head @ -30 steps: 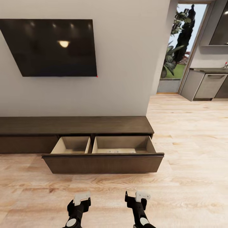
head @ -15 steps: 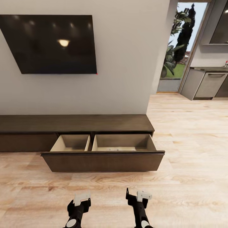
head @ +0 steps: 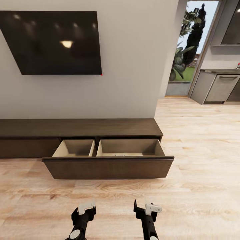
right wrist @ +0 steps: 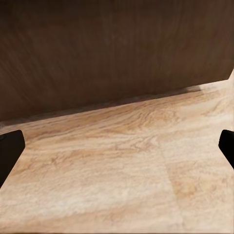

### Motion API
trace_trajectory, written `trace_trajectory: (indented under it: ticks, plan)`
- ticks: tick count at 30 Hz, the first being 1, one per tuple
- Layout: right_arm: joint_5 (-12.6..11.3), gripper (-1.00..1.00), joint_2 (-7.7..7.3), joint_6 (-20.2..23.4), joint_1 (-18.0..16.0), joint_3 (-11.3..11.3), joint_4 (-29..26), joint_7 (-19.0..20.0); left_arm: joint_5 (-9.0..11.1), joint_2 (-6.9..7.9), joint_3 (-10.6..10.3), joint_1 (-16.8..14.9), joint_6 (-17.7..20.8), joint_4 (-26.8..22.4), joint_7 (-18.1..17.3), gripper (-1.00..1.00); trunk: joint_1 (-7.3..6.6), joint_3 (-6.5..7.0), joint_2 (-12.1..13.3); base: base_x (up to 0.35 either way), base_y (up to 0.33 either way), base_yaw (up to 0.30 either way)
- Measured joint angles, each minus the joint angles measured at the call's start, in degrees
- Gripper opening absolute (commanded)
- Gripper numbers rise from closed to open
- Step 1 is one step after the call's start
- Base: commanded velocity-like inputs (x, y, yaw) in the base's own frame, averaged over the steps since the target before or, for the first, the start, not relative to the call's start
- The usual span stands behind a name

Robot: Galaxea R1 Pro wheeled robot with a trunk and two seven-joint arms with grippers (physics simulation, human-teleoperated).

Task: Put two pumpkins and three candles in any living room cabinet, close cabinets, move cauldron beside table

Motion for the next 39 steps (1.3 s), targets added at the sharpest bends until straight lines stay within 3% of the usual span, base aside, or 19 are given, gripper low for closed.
trace_trajectory:
  ticks: [21,28,39]
  plan:
    - [0.0,1.0,-0.01,2.1,-1.1,-0.1,-0.5,3.3,-0.5,0.2,0.1,-2.0,-0.2,-0.8,-0.1,1.0,4.61,-3.77,-8.4,0.0,0.0,0.0]
    - [0.1,1.0,0.03,2.1,-1.1,-0.1,-0.6,3.3,-6.3,-0.09,0.3,-2.2,-0.2,-0.7,0.0,1.0,6.15,-5.03,-11.2,0.0,0.0,0.0]
    - [1.4,1.0,0.19,1.3,-1.7,-0.1,-3.5,3.3,-7.4,-0.12,0.4,-2.1,-1.3,-3.7,0.1,1.0,8.57,-7.0,-15.6,0.0,0.0,0.0]
